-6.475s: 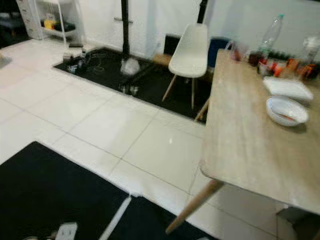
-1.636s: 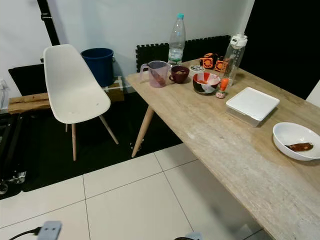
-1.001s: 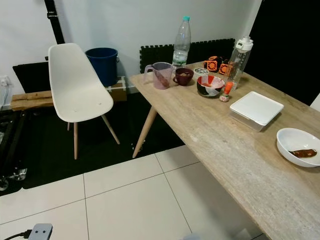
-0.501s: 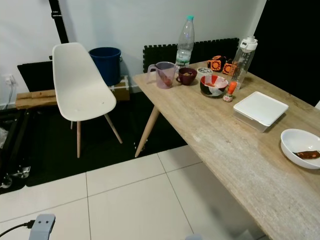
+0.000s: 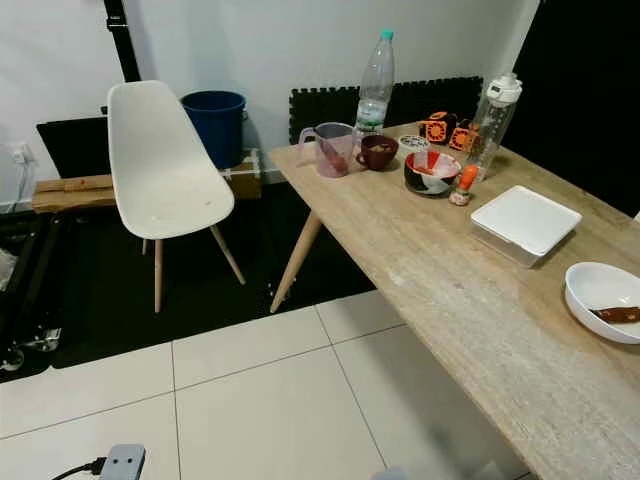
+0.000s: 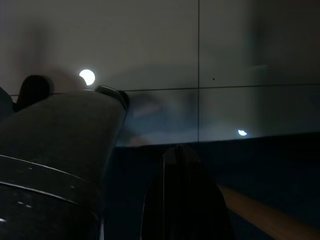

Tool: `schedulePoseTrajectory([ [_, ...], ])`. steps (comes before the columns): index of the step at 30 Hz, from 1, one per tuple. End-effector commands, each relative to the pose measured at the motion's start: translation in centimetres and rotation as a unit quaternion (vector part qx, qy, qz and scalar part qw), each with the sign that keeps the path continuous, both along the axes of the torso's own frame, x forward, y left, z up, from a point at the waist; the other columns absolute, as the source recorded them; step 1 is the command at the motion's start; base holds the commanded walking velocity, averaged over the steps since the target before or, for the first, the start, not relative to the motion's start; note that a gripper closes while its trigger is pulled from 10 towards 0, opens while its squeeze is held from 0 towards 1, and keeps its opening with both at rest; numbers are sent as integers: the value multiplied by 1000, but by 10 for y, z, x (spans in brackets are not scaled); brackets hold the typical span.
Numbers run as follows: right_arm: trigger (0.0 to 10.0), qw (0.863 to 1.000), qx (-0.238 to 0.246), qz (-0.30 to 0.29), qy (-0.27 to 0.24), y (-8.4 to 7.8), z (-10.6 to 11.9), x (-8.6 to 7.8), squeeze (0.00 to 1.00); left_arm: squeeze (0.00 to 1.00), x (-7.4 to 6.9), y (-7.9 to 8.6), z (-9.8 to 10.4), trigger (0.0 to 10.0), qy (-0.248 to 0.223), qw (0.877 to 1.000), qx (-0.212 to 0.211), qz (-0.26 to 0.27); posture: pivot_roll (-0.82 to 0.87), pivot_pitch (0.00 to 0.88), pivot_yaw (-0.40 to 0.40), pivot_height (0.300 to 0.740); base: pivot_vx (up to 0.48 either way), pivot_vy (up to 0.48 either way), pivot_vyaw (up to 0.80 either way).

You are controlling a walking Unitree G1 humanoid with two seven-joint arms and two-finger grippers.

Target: Restocking fridge

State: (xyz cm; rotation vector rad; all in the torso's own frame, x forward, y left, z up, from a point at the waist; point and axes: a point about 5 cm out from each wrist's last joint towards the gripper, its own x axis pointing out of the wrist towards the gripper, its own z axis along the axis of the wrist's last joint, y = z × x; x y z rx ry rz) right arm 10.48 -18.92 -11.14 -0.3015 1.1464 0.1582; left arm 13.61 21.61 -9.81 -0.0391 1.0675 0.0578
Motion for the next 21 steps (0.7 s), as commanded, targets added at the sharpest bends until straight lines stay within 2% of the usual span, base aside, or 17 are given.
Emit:
schedulePoseTrajectory([
  [1,10000,999,-5,-3,33,-4,-4,-16,0,0,-1,5,1,10000,-1,1000,5,6,125,0,-60,740,0,0,0],
  [7,10000,1000,-4,-6,30,-6,-4,-17,0,0,0,15,4,10000,-9,1000,11,23,124,0,-71,740,0,0,0],
  [12,10000,1000,-7,-13,19,-6,-3,-17,0,0,-10,21,2,10000,4,1000,16,25,111,0,-47,740,0,0,0],
  [21,10000,1000,-3,-18,21,-4,-4,-18,0,0,-16,34,4,10000,4,999,23,29,101,0,-47,740,0,0,0],
])
